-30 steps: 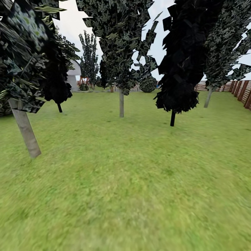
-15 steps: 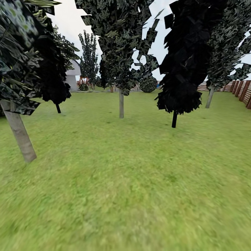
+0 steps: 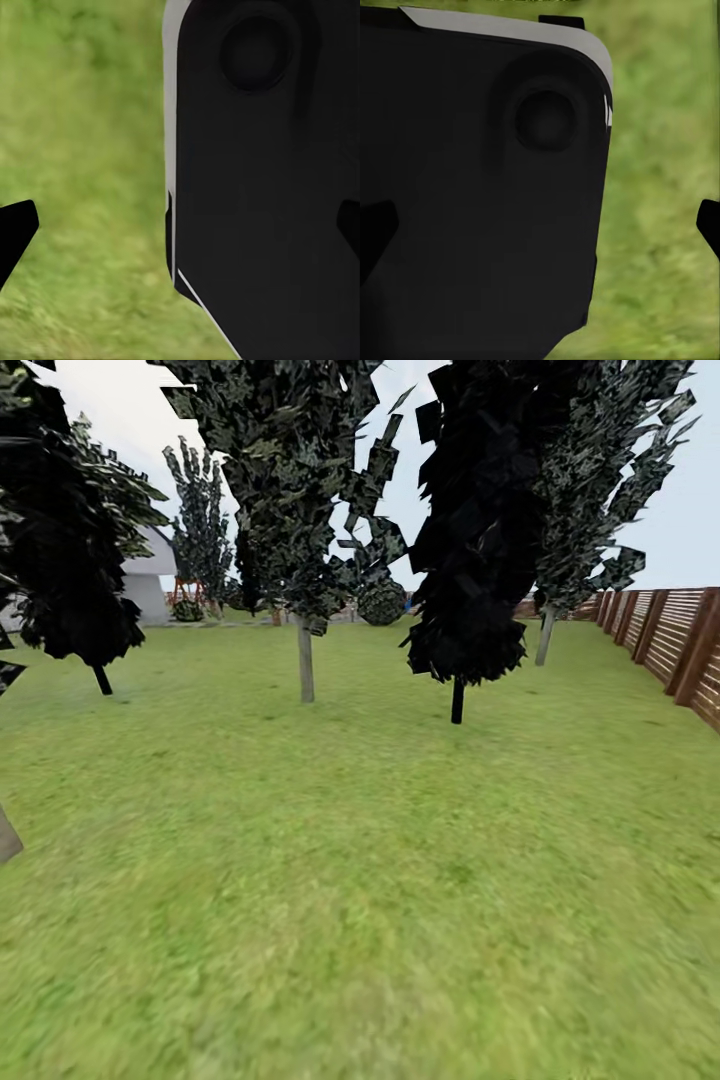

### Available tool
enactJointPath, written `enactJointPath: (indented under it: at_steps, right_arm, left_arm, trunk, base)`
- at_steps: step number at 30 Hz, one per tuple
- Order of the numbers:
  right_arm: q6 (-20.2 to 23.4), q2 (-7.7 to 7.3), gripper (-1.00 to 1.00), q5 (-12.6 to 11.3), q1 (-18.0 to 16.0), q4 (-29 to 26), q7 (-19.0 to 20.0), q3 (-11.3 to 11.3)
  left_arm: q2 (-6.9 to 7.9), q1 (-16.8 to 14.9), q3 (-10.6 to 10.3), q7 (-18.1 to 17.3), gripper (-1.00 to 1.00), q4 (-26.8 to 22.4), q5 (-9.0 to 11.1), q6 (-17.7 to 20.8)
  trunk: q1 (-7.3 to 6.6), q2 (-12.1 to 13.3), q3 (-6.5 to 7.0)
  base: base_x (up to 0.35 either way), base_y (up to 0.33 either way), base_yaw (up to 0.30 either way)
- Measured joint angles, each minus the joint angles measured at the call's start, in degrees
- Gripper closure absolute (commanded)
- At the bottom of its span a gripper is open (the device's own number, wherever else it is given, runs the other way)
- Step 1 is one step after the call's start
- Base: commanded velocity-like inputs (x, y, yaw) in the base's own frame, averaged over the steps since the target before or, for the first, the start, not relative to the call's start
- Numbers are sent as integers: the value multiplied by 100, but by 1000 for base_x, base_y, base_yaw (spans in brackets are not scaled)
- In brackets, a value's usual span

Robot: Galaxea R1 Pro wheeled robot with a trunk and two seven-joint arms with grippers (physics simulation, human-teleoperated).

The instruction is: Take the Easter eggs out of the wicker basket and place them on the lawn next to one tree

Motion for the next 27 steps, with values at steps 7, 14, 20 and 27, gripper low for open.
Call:
enactJointPath:
  at_steps: [7, 14, 20, 27]
  right_arm:
    - [-1, 0, -100, -1, 0, 1, 0, 0]
    - [-1, 0, -100, 0, 0, 1, 0, 0]
    - [-1, 0, -100, -6, 0, 2, 0, 0]
    - [-1, 0, -100, -8, -1, 2, 0, 0]
  left_arm:
    - [-2, 1, -3, 0, -100, 0, -6, 1]
    - [-2, 0, -8, 0, -100, 0, -2, 0]
    - [13, 0, 7, 2, -100, -48, 15, -6]
    - [1, -4, 5, 0, -100, -52, 10, 0]
  trunk:
    - [0, 0, 0]
    - [1, 0, 0]
    - [1, 0, 0]
    - [1, 0, 0]
  base:
    - [114, 0, -300]
    - [49, 0, -300]
    - [2, 0, -300]
    - [0, 0, -300]
